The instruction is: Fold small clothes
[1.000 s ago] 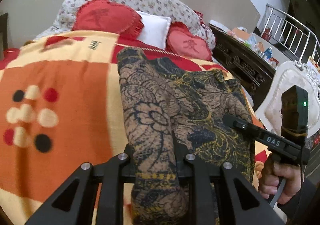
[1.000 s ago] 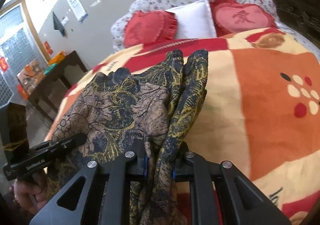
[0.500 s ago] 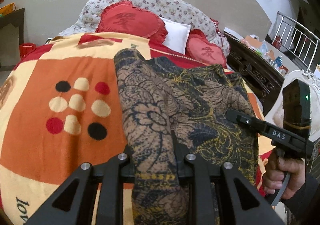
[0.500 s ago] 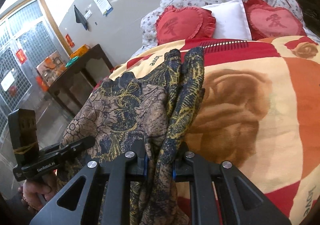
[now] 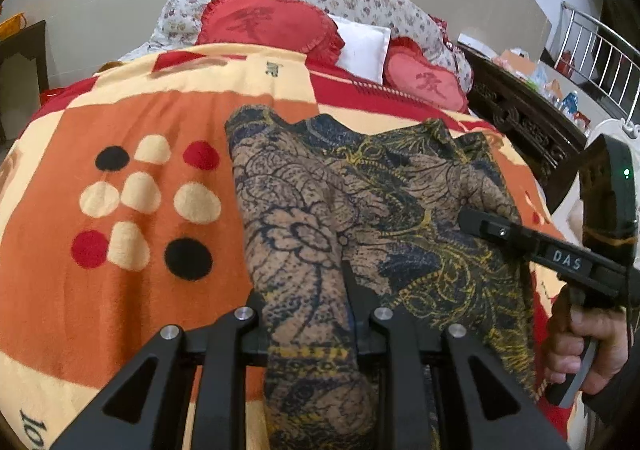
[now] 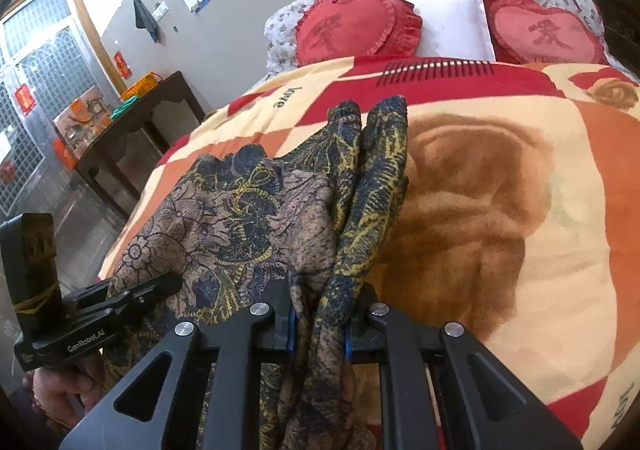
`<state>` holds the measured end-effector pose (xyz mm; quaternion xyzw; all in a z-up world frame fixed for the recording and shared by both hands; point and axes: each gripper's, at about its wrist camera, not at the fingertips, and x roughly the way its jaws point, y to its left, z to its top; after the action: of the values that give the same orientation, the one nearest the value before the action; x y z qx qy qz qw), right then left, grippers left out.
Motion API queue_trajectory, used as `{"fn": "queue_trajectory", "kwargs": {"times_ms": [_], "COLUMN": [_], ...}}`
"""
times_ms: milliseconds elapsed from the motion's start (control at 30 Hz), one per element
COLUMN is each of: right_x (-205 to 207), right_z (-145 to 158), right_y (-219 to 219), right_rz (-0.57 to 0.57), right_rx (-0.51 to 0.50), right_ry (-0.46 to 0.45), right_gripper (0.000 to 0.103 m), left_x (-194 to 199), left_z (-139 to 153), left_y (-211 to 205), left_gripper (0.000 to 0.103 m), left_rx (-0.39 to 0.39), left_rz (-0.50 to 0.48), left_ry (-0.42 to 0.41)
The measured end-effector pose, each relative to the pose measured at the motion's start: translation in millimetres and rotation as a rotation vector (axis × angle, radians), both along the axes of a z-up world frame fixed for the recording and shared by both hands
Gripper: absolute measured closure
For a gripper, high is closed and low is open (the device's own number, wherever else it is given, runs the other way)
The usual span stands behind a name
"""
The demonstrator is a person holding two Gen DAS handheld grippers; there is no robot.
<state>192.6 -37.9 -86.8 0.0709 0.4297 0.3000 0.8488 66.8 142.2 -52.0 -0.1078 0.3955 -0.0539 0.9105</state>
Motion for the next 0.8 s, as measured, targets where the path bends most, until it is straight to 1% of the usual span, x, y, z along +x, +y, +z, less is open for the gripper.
{"fn": "queue_trajectory", "kwargs": {"times_ms": [100, 133, 233, 333, 367, 467, 533, 567, 600, 667, 700, 767, 800], "right_x": [1, 1, 3, 6, 7, 8, -2, -8, -17, -30, -38, -51, -57], "right_z": [-3, -4, -8, -13, -14, -13, -10, -10, -12, -18, -24, -32, -34], "right_y": [0, 0, 0, -2, -4, -13, -22, -25, -30, -36, -42, -49, -51], "right_rz": [-0.004, -0.004, -0.005, -0.008, -0.013, -0.035, -0.019, -0.005, 0.015, 0.038, 0.047, 0.069, 0.076], "right_rx": [-0.003, -0.005, -0.006, 0.008, 0.012, 0.039, 0.080, 0.096, 0.108, 0.126, 0.150, 0.207, 0.225], "right_ry": [0.003, 0.003, 0.013, 0.032, 0.043, 0.077, 0.093, 0.102, 0.123, 0.169, 0.218, 0.285, 0.306], "right_gripper": [0.077, 0.077, 0.077, 0.076, 0.075, 0.069, 0.064, 0.057, 0.053, 0.051, 0.048, 0.048, 0.047], "left_x": [4, 6, 11, 12, 11, 3, -8, -14, -21, -34, -41, -54, -59], "left_z": [-8, -11, -19, -20, -20, -19, -19, -19, -20, -21, -23, -26, -30], "left_y": [5, 8, 19, 30, 32, 39, 41, 42, 43, 42, 40, 37, 37], "left_gripper": [0.074, 0.070, 0.063, 0.061, 0.059, 0.059, 0.059, 0.059, 0.059, 0.059, 0.059, 0.058, 0.058], "left_rx": [-0.018, -0.028, -0.079, -0.123, -0.133, -0.169, -0.194, -0.216, -0.233, -0.259, -0.263, -0.275, -0.296], "left_rz": [-0.001, 0.004, 0.009, 0.012, 0.015, 0.013, 0.001, -0.011, -0.022, -0.045, -0.052, -0.065, -0.067], "left_ry": [0.016, 0.025, 0.063, 0.075, 0.079, 0.085, 0.090, 0.098, 0.108, 0.123, 0.133, 0.154, 0.169]}}
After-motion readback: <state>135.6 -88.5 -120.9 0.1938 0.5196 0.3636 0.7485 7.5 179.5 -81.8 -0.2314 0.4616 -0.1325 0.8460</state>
